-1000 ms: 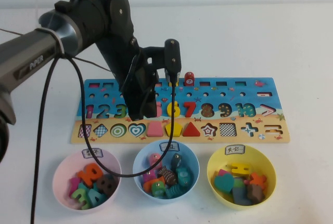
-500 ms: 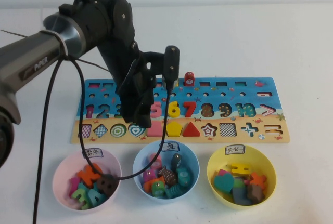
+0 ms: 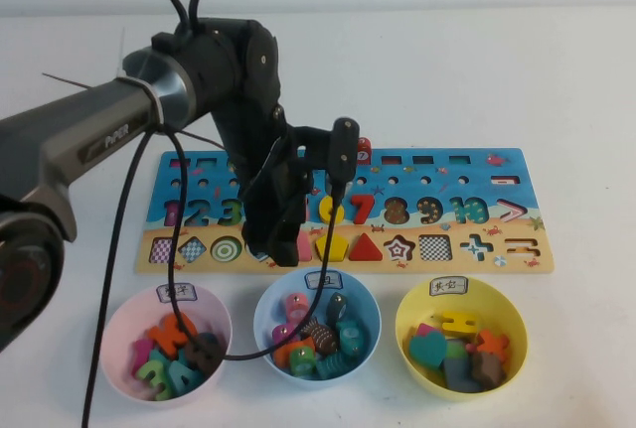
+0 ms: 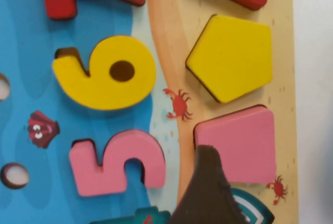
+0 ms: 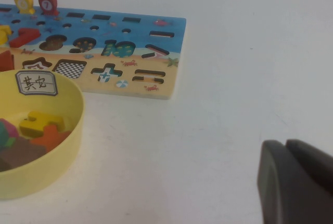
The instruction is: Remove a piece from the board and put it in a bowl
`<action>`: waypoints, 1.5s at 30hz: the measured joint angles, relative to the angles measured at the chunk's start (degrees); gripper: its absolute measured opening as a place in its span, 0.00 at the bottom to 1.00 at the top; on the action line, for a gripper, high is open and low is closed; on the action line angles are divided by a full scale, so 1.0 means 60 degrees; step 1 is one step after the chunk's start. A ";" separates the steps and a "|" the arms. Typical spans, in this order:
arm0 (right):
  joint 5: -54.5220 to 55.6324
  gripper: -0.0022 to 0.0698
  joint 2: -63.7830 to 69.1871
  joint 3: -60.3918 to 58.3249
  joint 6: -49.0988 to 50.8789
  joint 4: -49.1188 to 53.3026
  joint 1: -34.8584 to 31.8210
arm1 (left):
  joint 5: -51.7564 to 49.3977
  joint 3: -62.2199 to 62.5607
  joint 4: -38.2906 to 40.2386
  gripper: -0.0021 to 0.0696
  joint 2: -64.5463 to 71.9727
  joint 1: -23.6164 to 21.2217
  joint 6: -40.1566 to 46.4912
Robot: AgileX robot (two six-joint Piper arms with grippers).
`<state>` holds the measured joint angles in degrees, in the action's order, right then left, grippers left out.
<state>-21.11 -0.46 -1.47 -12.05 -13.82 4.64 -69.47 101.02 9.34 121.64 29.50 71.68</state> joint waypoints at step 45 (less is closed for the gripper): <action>0.0000 0.01 0.0000 0.0000 0.0000 -0.0018 0.0000 | 0.0348 0.0017 -0.0229 0.66 0.0350 0.0100 0.0106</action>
<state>-21.11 -0.46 -1.47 -12.05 -13.92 4.64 -67.38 101.12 7.97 123.75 30.10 72.32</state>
